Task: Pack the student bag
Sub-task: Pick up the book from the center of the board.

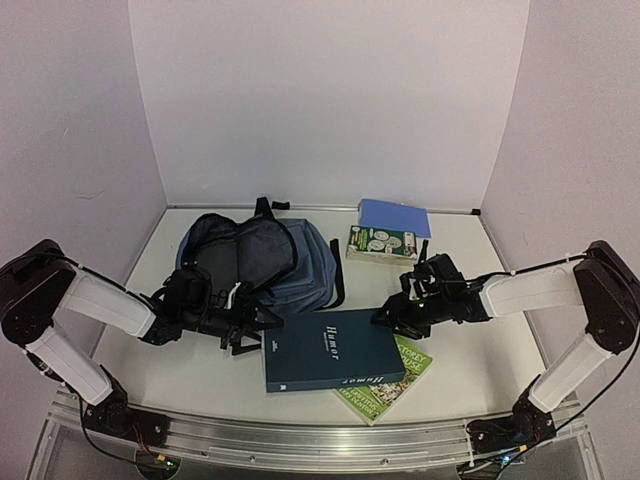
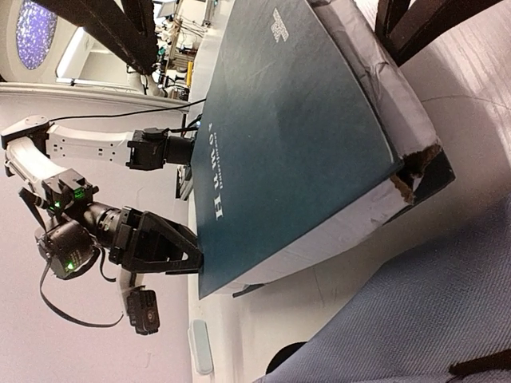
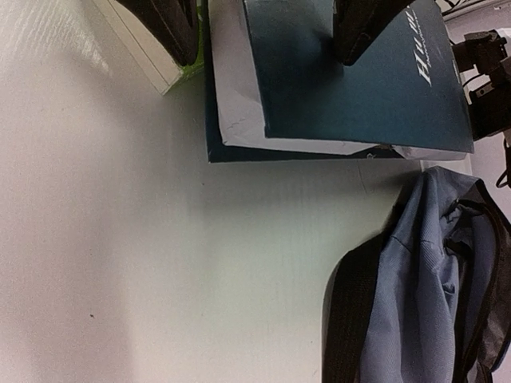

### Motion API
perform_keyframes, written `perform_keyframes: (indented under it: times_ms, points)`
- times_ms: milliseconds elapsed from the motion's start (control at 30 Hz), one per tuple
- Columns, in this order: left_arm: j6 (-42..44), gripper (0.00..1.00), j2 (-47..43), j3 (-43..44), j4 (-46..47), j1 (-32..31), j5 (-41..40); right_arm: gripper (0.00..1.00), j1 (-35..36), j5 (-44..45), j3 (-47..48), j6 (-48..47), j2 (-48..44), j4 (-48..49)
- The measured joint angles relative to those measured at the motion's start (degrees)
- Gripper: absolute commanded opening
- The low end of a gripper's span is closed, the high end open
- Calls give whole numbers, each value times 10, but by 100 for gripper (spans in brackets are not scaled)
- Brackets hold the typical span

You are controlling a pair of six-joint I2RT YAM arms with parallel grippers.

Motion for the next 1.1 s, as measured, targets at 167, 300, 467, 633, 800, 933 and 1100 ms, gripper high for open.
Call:
perform_keyframes:
  times_ms: [167,300,467,633,800,933,1100]
  points:
    - [-8,93,3,12,2,-1,0,19,-1,2,-20,15,-33,8]
    - [-9,94,3,14,9,-1,-4,5,-1,11,-36,33,-56,11]
    - [-9,95,3,14,16,-2,-19,0,0,26,-59,64,-79,17]
    - [-8,99,5,14,-15,-4,-52,0,-1,47,-82,97,-109,31]
    - [-6,100,4,14,-59,-4,-93,0,-3,57,-107,112,-123,47]
    - [-7,100,5,14,-74,-4,-96,0,-3,57,-110,116,-123,52]
    - [-22,100,16,11,-61,-4,-82,0,-4,60,-110,121,-119,57]
